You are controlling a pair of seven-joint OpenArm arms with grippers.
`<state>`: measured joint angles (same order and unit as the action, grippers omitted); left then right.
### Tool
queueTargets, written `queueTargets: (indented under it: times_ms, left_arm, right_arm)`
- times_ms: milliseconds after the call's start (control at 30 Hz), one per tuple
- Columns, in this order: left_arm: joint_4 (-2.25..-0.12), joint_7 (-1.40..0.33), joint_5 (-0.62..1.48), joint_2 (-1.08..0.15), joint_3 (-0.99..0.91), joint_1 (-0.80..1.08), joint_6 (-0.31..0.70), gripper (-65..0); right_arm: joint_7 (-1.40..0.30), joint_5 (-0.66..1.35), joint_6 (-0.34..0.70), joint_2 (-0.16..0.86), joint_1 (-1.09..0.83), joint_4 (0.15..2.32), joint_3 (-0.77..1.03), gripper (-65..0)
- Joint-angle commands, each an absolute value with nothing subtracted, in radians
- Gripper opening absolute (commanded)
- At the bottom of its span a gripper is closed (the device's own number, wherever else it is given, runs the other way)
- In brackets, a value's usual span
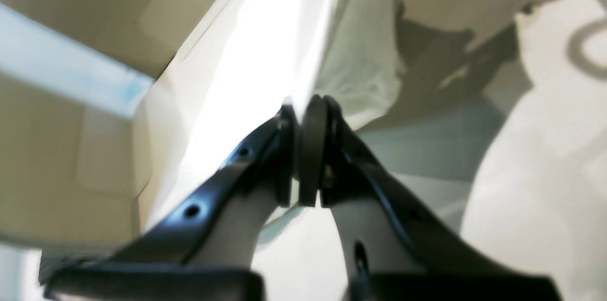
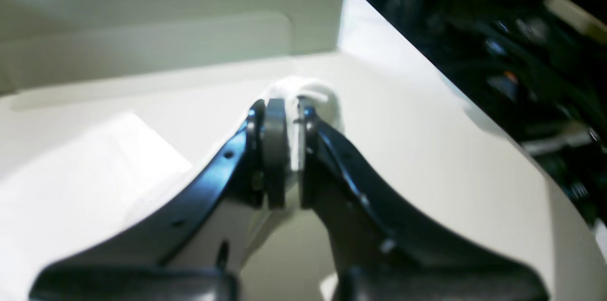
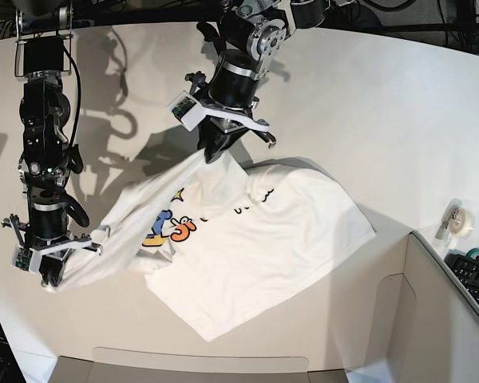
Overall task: Layout the t-shirt on the table in an organized manner, then fold the t-shirt properly
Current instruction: 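Lay the shirt flat, dragging it with both grippers across the table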
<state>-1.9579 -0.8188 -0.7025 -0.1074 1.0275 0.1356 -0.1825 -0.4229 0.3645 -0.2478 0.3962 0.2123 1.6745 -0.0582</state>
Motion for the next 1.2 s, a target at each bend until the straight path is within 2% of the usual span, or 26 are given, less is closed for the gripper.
queueTargets:
  times_ms: [0, 300, 467, 667, 1033, 1167]
  left_arm:
    - [-1.969, -0.809, -0.725, -0.087, 1.052, 0.160, -0.173, -65.0]
    - [-1.945, -0.805, -0.625, -0.087, 1.058, 0.137, -0.151, -65.0]
    - [-1.848, -0.799, -0.449, -0.082, 1.059, 0.065, -0.151, -65.0]
    - [-1.764, -0.799, -0.205, -0.065, 1.059, -0.039, -0.147, -65.0]
    - [-1.652, -0.797, -0.010, 0.041, 1.089, -0.166, 0.117, -65.0]
    - [-1.589, -0.797, -0.004, 0.094, 1.153, -0.196, 0.156, -65.0]
  right_arm:
    - [-0.389, 0.351, -0.251, 0.414, 0.217, 1.693, -0.042, -65.0]
    - [-0.389, 0.349, -0.251, 0.432, 0.157, 1.626, 0.073, -65.0]
    - [-0.389, 0.349, -0.251, 0.432, 0.191, 1.541, 0.147, -65.0]
    - [-0.390, 0.349, -0.251, 0.432, 0.297, 1.428, 0.143, -65.0]
    - [-0.383, 0.348, -0.251, 0.432, 0.504, 1.213, 0.147, -65.0]
    - [-0.381, 0.288, -0.251, 0.430, 0.547, 1.173, 0.147, -65.0]
